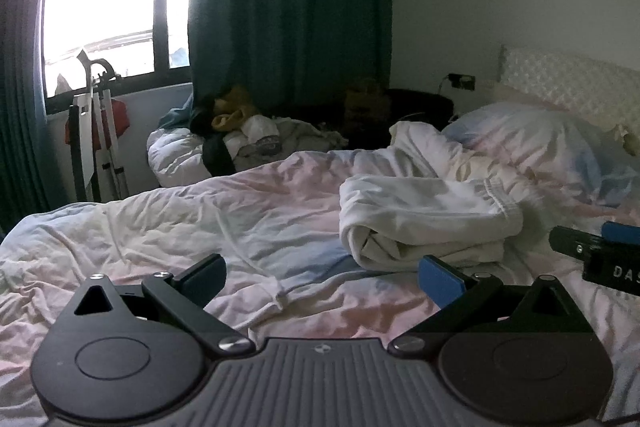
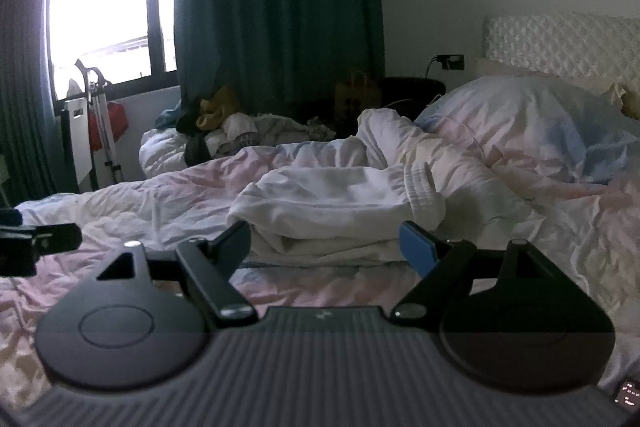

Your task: Fold clothes

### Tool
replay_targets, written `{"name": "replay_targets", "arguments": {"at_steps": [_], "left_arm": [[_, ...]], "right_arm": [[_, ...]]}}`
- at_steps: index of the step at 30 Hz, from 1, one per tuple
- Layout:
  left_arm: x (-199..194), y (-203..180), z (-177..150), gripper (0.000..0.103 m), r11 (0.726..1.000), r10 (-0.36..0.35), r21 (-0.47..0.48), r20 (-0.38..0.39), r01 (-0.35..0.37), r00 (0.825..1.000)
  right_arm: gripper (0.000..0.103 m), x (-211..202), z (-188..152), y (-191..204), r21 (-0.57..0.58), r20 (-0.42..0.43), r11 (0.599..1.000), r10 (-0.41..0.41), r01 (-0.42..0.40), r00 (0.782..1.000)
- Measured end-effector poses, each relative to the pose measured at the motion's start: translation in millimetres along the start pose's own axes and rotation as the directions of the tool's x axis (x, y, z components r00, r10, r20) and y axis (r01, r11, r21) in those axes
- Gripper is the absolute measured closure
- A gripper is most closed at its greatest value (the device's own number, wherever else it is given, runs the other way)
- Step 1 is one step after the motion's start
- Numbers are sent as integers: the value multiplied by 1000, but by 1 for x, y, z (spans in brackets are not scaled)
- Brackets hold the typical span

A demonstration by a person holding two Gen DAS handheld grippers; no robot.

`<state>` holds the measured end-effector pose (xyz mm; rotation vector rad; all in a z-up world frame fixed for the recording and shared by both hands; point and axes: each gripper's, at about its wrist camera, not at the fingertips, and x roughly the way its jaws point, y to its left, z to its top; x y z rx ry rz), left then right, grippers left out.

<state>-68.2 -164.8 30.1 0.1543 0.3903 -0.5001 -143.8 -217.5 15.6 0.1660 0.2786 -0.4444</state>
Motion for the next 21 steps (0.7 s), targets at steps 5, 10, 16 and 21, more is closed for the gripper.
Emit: {"name": "replay_targets", "arguments": {"at_steps": [5,10,16,21], "left_arm": [[2,-4,0,0,1000,1,8,14,-1,1000],[3,-14,2,0,999,-17,29,21,17,1000],[9,-20,-3,0,999,-19,35,-7,19,1000],[9,-16,-3,0,1000,-12,26,-9,12,1000]], "right_arm": [[20,4,-5,-3,2,-6,1000,-8,8,1000],[20,12,-8,-11,24,-20,1000,-12,13,1000],[20,14,-10,-14,30,-21,1000,-3,4,1000],[20,15,-10,-17,51,-23,999,2,-1,1000]]}}
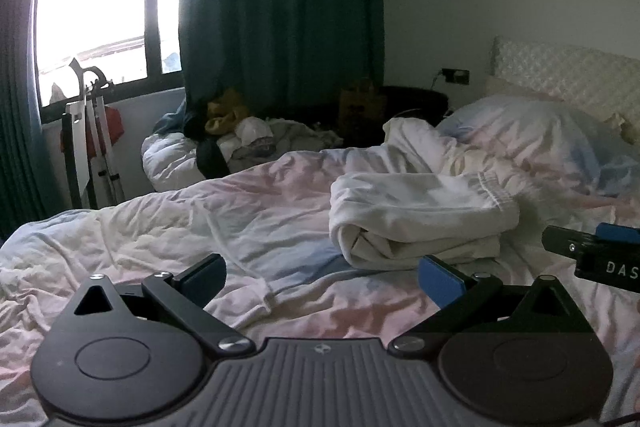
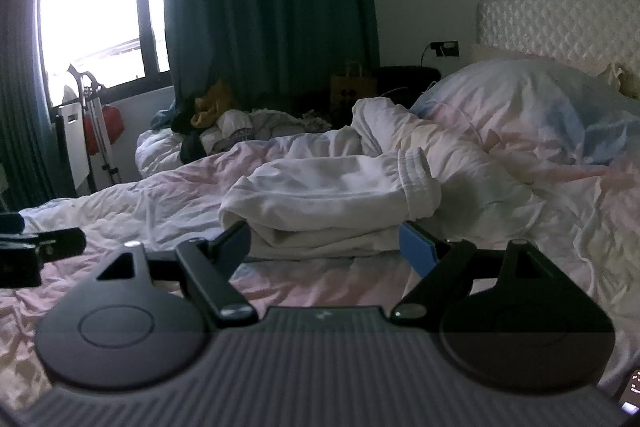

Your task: Fold clothes

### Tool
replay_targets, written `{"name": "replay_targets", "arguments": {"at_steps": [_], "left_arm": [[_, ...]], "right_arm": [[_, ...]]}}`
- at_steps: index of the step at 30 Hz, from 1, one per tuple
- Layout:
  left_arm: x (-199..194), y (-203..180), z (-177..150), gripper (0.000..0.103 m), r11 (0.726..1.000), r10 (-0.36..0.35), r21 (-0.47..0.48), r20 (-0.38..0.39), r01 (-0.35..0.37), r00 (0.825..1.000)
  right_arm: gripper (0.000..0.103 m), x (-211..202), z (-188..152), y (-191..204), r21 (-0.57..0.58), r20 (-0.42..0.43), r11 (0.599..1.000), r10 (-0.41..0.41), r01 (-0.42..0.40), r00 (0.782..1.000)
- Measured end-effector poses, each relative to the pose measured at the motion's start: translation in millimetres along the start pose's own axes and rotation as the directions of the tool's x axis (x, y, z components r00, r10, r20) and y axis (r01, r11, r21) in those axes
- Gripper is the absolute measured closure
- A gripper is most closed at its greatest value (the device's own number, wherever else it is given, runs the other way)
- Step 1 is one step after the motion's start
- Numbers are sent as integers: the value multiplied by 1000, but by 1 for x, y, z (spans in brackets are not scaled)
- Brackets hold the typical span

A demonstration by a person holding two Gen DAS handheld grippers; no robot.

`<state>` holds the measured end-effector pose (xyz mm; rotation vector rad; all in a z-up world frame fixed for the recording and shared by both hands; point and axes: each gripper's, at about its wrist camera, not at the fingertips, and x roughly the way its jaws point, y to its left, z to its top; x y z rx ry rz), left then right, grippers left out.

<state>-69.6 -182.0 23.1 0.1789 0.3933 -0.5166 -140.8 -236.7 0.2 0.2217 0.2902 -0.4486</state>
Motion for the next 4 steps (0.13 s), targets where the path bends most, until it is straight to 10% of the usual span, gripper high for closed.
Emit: {"name": "replay_targets", "arguments": {"at_steps": [4], "left_arm": [[-1,3,0,0,1000,-4,-8,0,4,1000]], "right_arm": [[20,0,0,1,-1,-1,1000,0,0,1000]]}}
